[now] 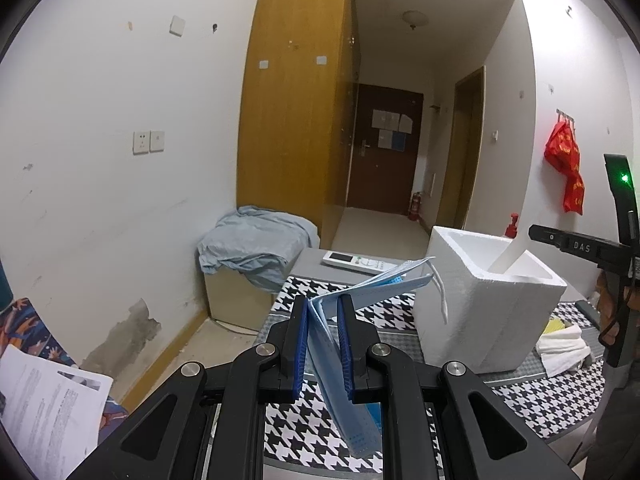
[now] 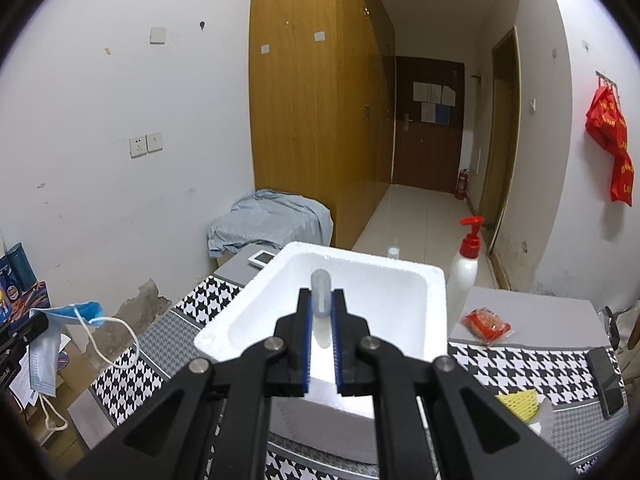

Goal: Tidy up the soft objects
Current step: 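Lower the bottle into the foam box and open the right tool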

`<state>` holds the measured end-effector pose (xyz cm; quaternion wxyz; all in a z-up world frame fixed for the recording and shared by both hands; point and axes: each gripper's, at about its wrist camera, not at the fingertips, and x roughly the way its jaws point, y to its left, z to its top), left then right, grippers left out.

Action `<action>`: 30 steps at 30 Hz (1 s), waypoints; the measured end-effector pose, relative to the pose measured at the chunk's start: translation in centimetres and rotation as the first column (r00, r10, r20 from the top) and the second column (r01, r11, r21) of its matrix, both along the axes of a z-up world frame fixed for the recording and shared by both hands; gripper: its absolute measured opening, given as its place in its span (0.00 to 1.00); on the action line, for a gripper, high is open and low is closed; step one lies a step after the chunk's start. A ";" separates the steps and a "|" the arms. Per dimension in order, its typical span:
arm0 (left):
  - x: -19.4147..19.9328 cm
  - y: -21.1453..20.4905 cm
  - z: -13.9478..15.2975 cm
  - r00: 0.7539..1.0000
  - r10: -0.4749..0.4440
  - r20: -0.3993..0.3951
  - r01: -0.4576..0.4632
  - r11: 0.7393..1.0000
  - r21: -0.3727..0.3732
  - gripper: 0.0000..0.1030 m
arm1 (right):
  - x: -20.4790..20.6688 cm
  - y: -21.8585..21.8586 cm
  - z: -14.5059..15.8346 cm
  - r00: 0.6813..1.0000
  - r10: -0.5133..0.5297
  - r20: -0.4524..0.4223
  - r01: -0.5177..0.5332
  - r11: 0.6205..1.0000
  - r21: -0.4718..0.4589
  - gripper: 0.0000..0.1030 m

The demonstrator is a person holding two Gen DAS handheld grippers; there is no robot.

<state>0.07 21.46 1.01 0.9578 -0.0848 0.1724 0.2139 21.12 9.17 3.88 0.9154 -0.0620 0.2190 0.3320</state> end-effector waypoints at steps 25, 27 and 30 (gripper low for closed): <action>0.2 -0.1 0.0 1.000 -0.007 -0.009 0.007 1.000 -0.012 0.15 | 0.6 0.1 -0.9 0.999 -0.030 -0.024 0.029 0.999 -0.013 0.66; 0.2 -0.1 0.0 1.000 -0.012 -0.009 0.012 1.000 -0.011 0.15 | 0.5 -0.1 -0.9 0.999 -0.034 -0.022 0.034 0.999 -0.013 0.71; 0.2 -0.1 0.0 1.000 -0.019 -0.007 0.018 1.000 -0.010 0.15 | 0.2 -0.5 -0.8 0.999 -0.036 -0.022 0.036 0.999 -0.008 0.72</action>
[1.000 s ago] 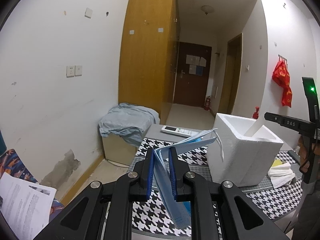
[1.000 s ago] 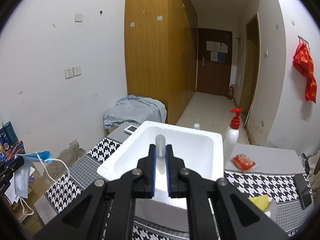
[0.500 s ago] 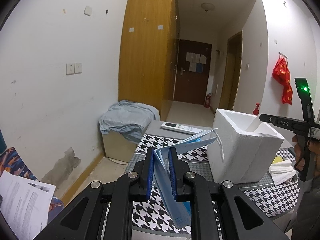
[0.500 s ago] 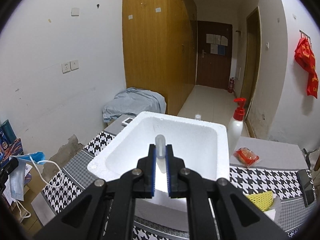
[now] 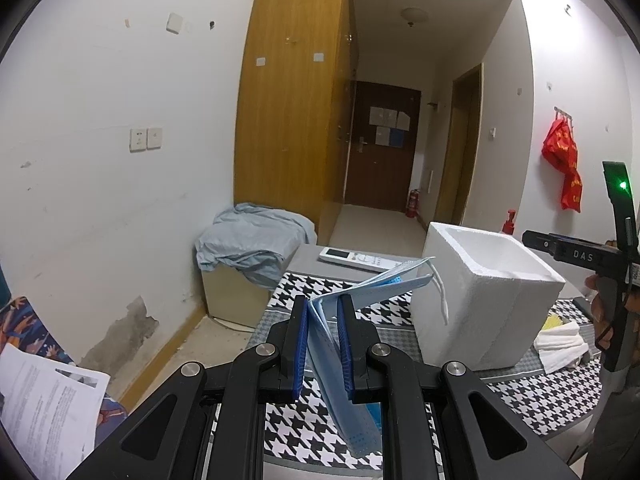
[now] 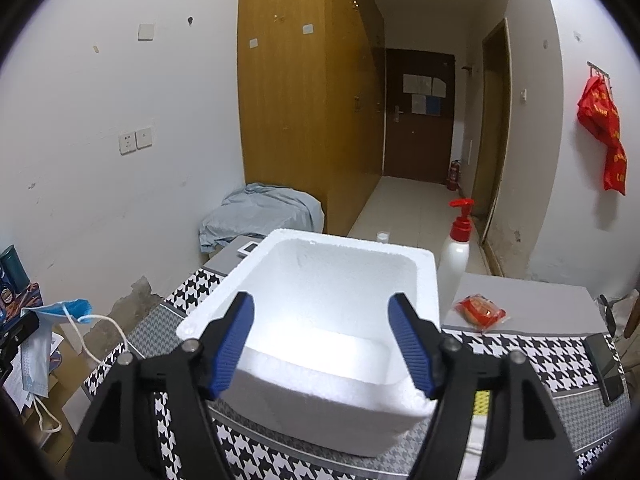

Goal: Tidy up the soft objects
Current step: 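Lower the bottle into the foam box and open the right tool, then lower the blue mask into the foam box and open the left tool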

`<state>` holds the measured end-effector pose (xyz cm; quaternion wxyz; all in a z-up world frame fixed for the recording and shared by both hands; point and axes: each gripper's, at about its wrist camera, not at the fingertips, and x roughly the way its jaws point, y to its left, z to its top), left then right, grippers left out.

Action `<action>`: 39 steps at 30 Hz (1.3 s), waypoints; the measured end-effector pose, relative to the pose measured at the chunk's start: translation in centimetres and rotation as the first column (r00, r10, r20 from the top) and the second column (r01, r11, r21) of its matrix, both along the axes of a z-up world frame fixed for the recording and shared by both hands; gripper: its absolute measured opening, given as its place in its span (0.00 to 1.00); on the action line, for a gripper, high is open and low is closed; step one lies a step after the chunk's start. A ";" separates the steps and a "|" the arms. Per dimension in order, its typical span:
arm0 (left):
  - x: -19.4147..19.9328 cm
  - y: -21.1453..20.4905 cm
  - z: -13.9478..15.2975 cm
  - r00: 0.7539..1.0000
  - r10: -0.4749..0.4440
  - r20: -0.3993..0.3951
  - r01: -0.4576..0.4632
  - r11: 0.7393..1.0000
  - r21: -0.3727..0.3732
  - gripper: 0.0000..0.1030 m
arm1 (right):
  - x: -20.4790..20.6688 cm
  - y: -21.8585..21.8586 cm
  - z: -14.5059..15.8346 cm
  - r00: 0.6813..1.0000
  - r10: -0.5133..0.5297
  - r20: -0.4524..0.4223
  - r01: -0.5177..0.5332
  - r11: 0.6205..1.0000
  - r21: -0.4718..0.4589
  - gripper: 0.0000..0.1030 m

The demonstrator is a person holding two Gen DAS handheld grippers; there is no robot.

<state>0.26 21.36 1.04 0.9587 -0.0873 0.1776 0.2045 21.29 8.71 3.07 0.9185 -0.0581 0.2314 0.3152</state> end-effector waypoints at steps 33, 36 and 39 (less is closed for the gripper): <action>6.3 -3.0 4.1 0.973 -0.227 0.030 0.226 0.973 0.046 0.15 | -3.4 -4.6 -0.2 0.997 -0.069 0.015 0.069 0.996 0.050 1.00; 7.3 -3.6 4.6 0.967 -0.255 0.029 0.253 0.966 0.047 0.15 | -3.7 -5.5 -0.4 0.997 -0.080 0.018 0.079 0.996 0.047 1.00; 8.3 -4.1 4.9 0.961 -0.275 0.022 0.274 0.960 0.051 0.15 | -3.9 -6.1 -0.7 0.996 -0.086 0.014 0.085 0.996 0.038 1.00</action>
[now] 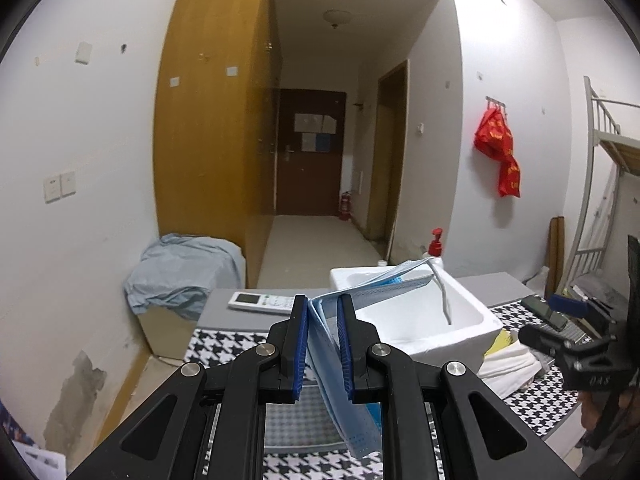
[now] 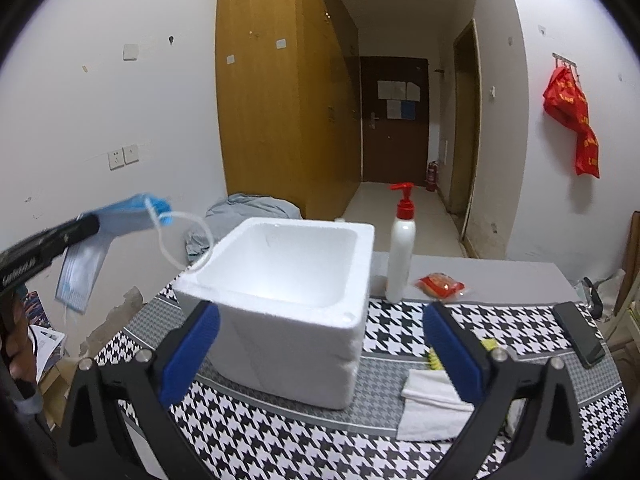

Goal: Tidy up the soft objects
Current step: 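Lower the blue mask into the foam box and open the left tool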

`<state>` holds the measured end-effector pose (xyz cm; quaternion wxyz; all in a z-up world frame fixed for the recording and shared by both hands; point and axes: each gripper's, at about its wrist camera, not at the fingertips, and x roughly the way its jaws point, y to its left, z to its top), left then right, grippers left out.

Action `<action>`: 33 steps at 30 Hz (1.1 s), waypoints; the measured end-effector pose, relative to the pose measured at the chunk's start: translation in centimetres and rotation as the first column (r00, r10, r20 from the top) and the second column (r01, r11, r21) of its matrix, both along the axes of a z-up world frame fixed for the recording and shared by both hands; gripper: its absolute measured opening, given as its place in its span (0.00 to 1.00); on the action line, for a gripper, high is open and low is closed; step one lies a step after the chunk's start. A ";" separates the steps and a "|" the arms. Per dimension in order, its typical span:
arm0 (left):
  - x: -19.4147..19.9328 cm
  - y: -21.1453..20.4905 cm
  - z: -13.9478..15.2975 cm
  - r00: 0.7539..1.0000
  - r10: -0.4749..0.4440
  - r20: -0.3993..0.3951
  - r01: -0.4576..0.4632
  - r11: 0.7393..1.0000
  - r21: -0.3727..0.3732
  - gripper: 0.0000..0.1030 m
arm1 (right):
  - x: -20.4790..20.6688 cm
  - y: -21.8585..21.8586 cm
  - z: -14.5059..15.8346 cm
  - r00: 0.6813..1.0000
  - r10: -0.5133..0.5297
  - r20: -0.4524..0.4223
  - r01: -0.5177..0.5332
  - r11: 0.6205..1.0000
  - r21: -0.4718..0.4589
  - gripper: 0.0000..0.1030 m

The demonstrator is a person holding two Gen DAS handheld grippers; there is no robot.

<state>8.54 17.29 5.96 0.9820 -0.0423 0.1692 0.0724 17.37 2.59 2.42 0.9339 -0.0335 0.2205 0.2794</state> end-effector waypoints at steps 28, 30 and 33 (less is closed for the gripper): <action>10.1 -3.5 -0.5 0.986 -0.122 -0.109 0.120 0.992 -0.031 0.15 | -1.4 -5.6 -2.2 0.997 -0.078 0.011 0.078 0.997 -0.006 1.00; 10.7 -3.7 -0.5 0.986 -0.116 -0.119 0.113 0.993 -0.036 0.15 | -1.3 -5.9 -2.4 0.997 -0.083 0.007 0.083 0.997 -0.003 1.00; 11.9 -3.9 -1.0 0.983 -0.114 -0.146 0.110 0.993 -0.038 0.15 | -1.3 -6.3 -2.5 0.996 -0.085 0.010 0.085 0.996 -0.001 1.00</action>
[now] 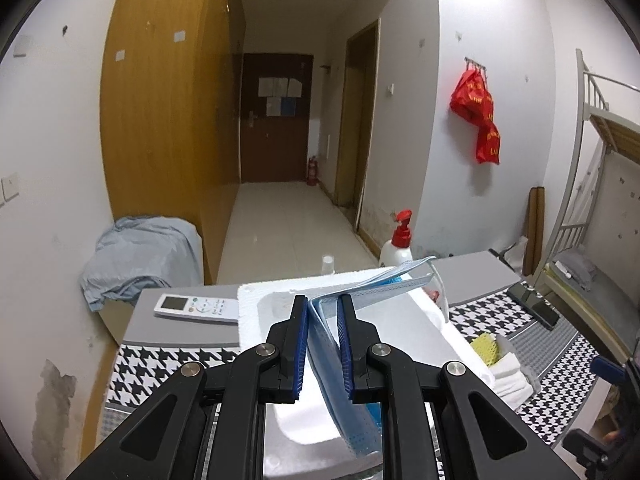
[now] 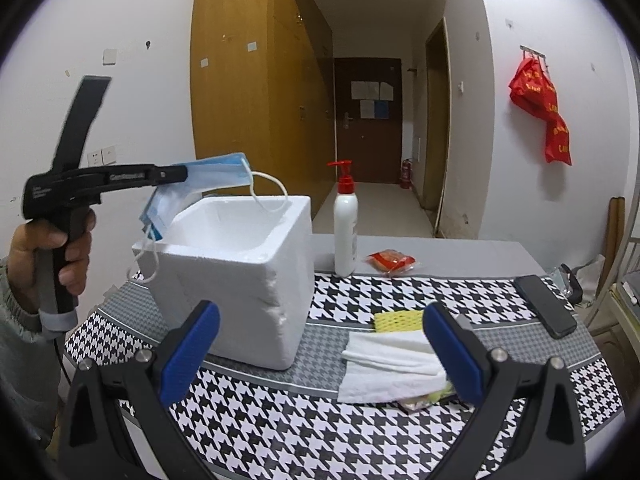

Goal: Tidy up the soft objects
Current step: 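Lower the blue mask into the foam box and open the left tool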

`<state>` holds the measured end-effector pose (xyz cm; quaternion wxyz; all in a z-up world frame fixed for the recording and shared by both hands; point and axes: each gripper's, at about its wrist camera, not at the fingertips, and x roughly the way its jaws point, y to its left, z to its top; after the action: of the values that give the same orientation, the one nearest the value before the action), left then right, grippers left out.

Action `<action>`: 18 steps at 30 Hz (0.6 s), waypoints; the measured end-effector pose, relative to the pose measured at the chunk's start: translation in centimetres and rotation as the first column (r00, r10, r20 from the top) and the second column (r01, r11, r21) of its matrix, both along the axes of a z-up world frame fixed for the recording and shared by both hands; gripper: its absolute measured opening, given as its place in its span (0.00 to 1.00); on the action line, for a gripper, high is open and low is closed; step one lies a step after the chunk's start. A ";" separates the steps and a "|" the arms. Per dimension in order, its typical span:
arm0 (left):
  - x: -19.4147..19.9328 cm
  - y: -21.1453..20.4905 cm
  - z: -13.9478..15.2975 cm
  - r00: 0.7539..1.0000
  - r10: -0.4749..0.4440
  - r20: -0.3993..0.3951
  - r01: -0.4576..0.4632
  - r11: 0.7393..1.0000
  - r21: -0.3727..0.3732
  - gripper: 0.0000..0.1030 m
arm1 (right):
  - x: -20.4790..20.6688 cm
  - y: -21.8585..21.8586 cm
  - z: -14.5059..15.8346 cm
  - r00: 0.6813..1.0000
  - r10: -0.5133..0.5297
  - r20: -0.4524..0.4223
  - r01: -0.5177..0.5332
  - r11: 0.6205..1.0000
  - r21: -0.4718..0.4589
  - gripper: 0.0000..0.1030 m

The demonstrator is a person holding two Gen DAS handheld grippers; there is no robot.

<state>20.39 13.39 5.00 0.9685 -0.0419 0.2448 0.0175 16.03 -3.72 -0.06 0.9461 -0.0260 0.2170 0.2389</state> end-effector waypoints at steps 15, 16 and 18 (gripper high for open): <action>1.5 -0.8 -0.7 0.996 0.088 0.003 -0.088 0.995 0.048 0.87 | 0.3 -3.0 -0.6 0.999 -0.047 -0.018 0.047 0.999 0.012 1.00; 1.3 -0.8 -0.6 0.996 0.089 0.009 -0.089 0.995 0.049 0.90 | 0.2 -3.2 -0.6 0.999 -0.049 -0.020 0.049 0.999 0.013 1.00; 0.4 -1.1 -0.4 0.996 0.087 0.030 -0.088 0.995 0.041 0.94 | 0.0 -3.5 -0.6 0.998 -0.052 -0.021 0.052 0.999 0.013 1.00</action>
<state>20.76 12.30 4.60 0.9708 -0.0325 0.2288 0.0643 16.05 -7.21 -0.61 0.9499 -0.0116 0.2256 0.2161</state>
